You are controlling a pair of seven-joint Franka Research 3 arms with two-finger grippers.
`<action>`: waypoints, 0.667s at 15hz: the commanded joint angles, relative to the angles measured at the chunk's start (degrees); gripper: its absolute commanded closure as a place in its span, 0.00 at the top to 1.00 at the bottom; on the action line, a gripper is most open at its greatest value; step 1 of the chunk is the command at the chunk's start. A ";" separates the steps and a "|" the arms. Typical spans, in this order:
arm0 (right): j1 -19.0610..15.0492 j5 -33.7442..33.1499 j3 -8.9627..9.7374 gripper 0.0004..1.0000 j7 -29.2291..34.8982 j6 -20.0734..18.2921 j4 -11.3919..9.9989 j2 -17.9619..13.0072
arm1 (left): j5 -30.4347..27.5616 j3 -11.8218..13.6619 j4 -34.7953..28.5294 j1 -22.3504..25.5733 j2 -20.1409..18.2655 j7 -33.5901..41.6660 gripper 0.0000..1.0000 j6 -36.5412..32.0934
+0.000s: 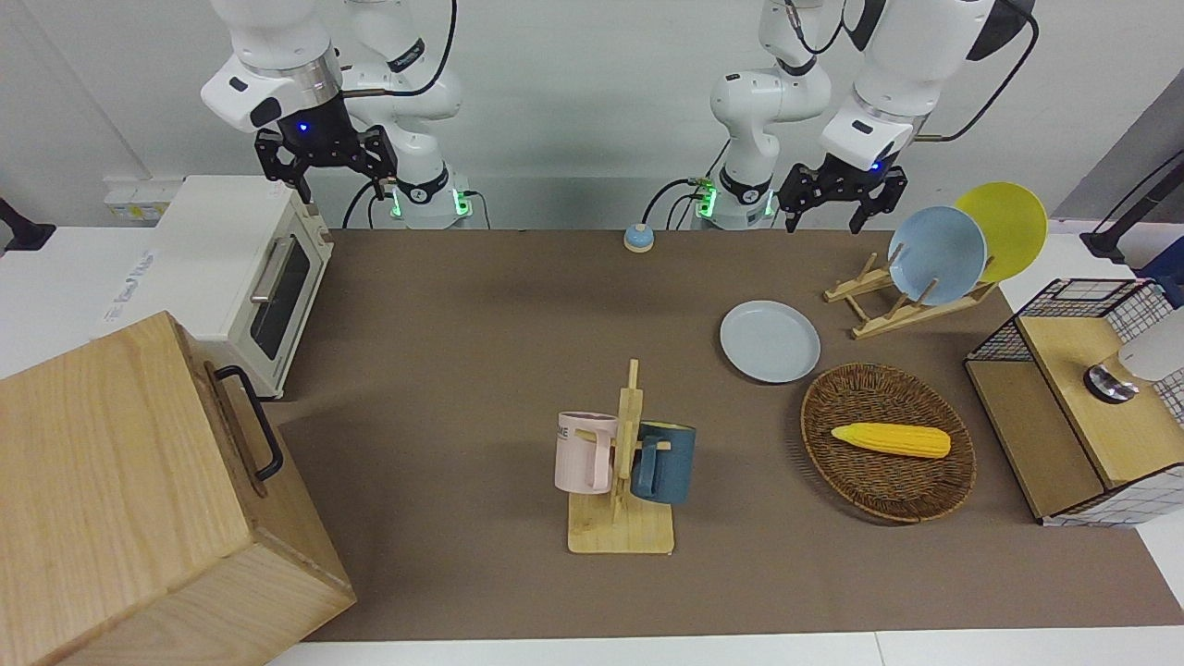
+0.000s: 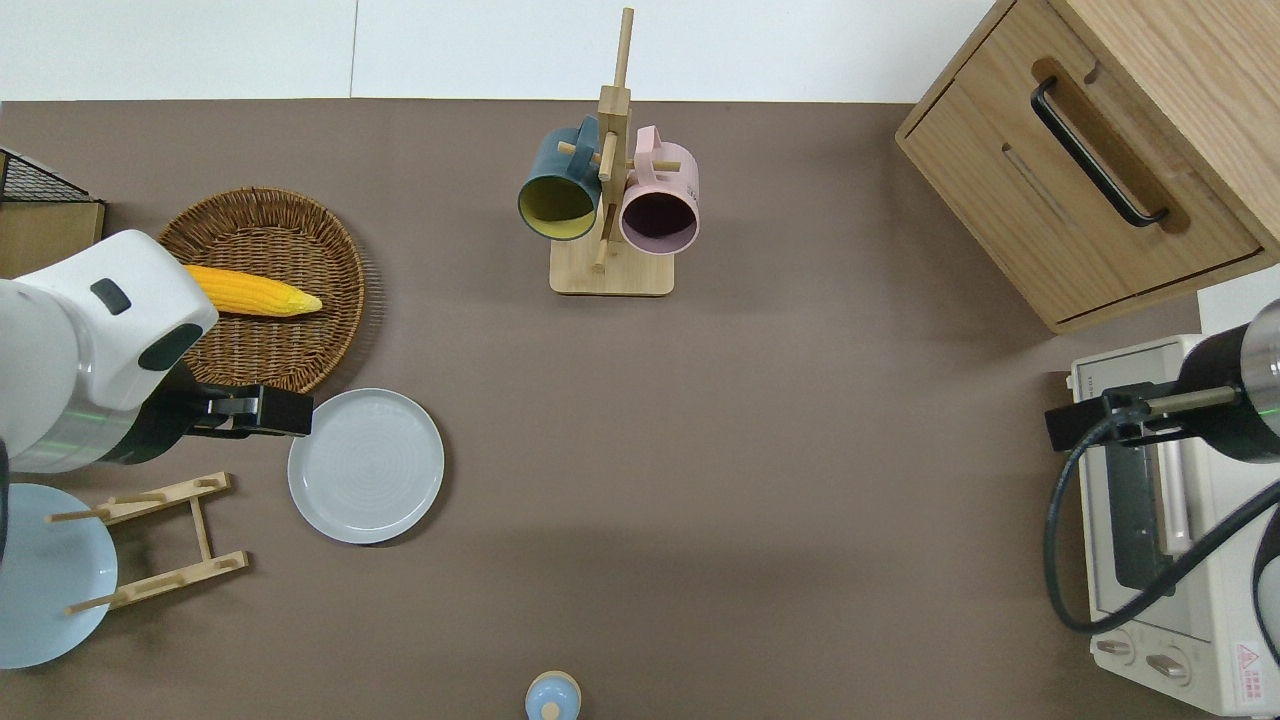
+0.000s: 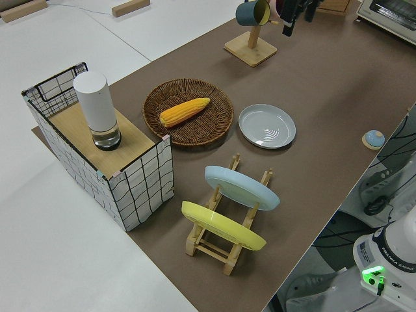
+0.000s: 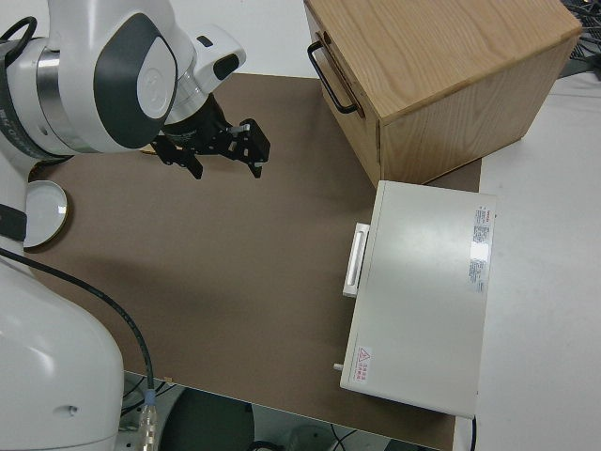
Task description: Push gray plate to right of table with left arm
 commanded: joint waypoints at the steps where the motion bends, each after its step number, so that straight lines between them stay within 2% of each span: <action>1: -0.07 0.03 0.00 1.00 -0.46 -0.33 -0.24 -0.59 | 1.14 -0.48 0.76 0.24 -0.18 0.09 1.00 -1.55; 10: -0.07 0.12 0.00 1.00 -0.46 -0.33 -0.24 -0.59 | 0.79 -0.66 -0.29 0.15 -1.33 0.44 1.00 -1.65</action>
